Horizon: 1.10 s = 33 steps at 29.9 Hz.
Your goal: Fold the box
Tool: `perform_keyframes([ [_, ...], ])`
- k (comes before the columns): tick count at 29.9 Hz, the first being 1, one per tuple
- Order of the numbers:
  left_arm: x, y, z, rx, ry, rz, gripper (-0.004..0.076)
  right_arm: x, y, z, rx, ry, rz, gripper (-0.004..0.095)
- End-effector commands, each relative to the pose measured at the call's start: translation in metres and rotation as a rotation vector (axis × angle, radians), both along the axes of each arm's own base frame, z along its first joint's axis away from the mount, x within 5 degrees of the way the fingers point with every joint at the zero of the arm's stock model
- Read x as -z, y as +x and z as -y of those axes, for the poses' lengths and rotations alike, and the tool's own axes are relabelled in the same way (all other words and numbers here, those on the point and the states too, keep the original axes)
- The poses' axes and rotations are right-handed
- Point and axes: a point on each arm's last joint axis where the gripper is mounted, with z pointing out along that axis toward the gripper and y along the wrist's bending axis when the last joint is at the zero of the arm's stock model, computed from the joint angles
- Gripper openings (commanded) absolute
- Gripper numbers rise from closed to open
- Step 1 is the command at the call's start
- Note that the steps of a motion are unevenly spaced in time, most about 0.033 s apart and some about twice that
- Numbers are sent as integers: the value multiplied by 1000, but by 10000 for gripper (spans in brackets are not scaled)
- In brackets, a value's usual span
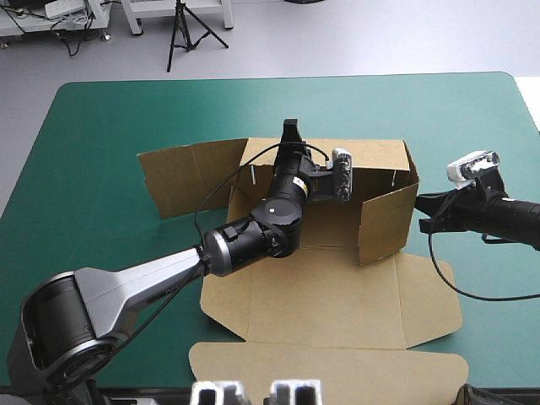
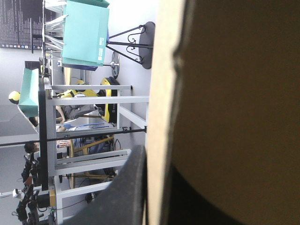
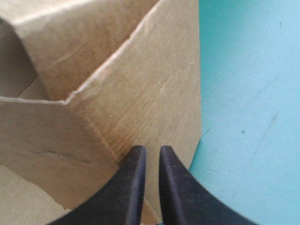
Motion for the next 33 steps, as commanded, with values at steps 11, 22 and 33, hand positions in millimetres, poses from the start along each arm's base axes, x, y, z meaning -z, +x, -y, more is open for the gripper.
perform_keyframes([
  [11,-36,-6,-7,29,-24,102,-9,-15,-14,-18,-149,-42,29,429],
  [22,-36,-7,-6,37,-26,102,-9,-4,7,-37,-162,-79,75,429],
  [33,-36,-7,-5,57,-30,101,-9,17,38,-39,-107,42,91,428],
])
